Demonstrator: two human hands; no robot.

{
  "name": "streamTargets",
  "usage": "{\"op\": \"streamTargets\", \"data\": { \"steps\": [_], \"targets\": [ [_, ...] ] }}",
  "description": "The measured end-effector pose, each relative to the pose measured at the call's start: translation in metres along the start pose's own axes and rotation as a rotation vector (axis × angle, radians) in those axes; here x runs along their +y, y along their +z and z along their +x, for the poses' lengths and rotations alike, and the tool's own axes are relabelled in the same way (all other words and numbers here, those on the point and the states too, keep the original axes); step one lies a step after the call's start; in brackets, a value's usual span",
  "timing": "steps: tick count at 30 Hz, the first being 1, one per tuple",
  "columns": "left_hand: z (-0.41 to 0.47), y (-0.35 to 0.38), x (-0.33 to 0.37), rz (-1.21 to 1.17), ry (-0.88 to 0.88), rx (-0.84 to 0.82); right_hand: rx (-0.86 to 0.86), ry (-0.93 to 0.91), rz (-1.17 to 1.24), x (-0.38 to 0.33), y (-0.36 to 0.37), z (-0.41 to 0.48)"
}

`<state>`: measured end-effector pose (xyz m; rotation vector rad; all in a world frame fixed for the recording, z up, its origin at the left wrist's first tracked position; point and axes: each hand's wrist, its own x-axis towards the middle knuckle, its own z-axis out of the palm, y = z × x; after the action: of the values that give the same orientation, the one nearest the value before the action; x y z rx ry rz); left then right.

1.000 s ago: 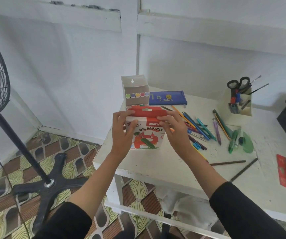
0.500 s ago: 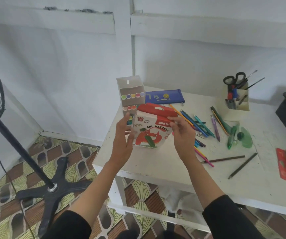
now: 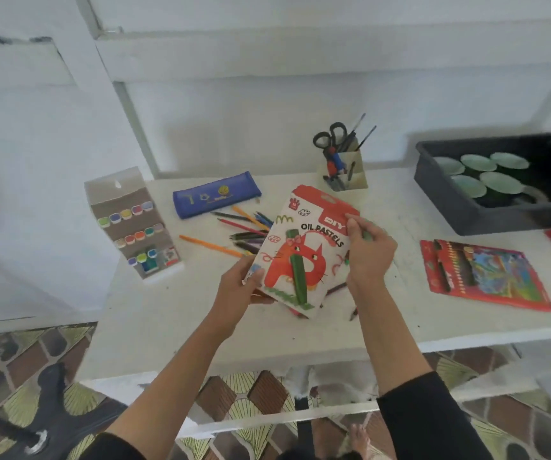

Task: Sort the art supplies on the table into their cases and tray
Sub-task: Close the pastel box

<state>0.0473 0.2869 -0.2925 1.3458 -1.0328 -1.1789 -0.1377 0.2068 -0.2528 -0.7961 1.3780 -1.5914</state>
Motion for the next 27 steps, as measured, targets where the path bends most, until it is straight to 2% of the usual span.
{"op": "streamTargets", "data": {
  "steps": [3, 9, 16, 22, 27],
  "targets": [
    [0.015, 0.044, -0.001, -0.083, -0.061, -0.087, 0.024, -0.014, -0.022, -0.012, -0.033, 0.029],
    [0.041, 0.140, 0.001, -0.264, -0.197, -0.124, -0.030, -0.032, -0.143, -0.028, -0.099, 0.095],
    [0.103, 0.239, 0.008, -0.285, -0.322, 0.025, 0.006, -0.190, -0.399, -0.046, -0.158, 0.181],
    [0.161, 0.304, 0.004, -0.295, -0.368, 0.156, -0.133, -0.346, -0.594, -0.061, -0.178, 0.240],
    [0.192, 0.331, 0.005, -0.329, -0.402, 0.183, -0.442, -0.524, -1.024, -0.036, -0.180, 0.272]
  ]
}}
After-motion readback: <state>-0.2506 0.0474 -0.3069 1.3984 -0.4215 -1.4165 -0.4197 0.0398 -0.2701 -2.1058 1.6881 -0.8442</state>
